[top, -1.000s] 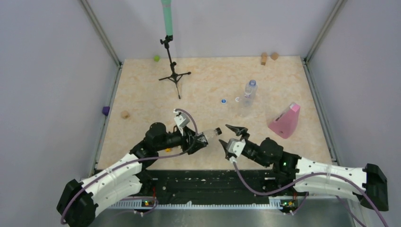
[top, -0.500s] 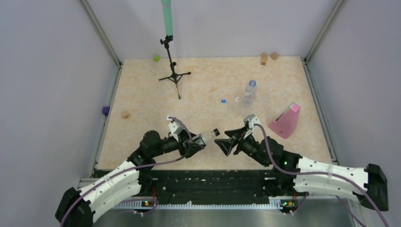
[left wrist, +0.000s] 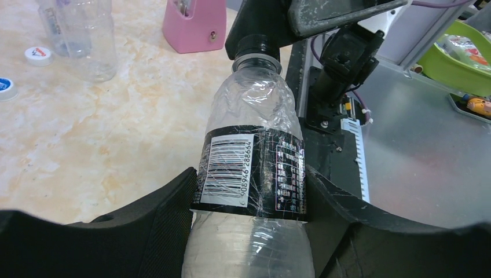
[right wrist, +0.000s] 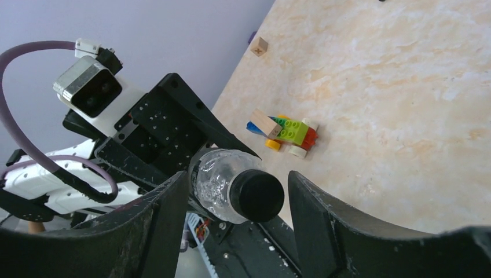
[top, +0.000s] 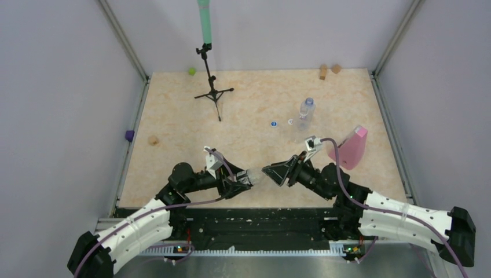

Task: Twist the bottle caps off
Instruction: Pick up the plastic bottle at the center of the board.

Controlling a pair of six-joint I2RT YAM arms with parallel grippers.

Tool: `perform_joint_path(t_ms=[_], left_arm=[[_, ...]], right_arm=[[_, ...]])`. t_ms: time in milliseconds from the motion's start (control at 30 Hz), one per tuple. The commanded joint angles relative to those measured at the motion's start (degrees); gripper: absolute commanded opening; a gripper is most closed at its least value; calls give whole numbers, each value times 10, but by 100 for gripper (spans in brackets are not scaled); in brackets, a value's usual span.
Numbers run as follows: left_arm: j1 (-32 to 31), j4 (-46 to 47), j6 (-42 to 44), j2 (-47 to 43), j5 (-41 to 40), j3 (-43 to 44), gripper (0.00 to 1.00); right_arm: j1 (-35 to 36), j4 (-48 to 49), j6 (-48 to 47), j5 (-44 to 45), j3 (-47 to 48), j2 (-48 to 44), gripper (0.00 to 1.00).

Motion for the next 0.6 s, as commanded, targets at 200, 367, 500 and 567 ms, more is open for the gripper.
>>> perform_joint_path(t_ms=[200,367,500,567], left_arm=[[-2,47,-6,-9,25,-1,0],[-2,46,-7,-11,23,-1,0],[-2,40,-6,-11,17,0,2],[-2,32,-7,-10,7,3,17]], right_arm=[[-14,7,5,-86,33,17,49],[-15,20,-2,-95,28,14,37],[-18,34,-9,-97,18,3,20],[-19,32,-19,-108,21,4,12]])
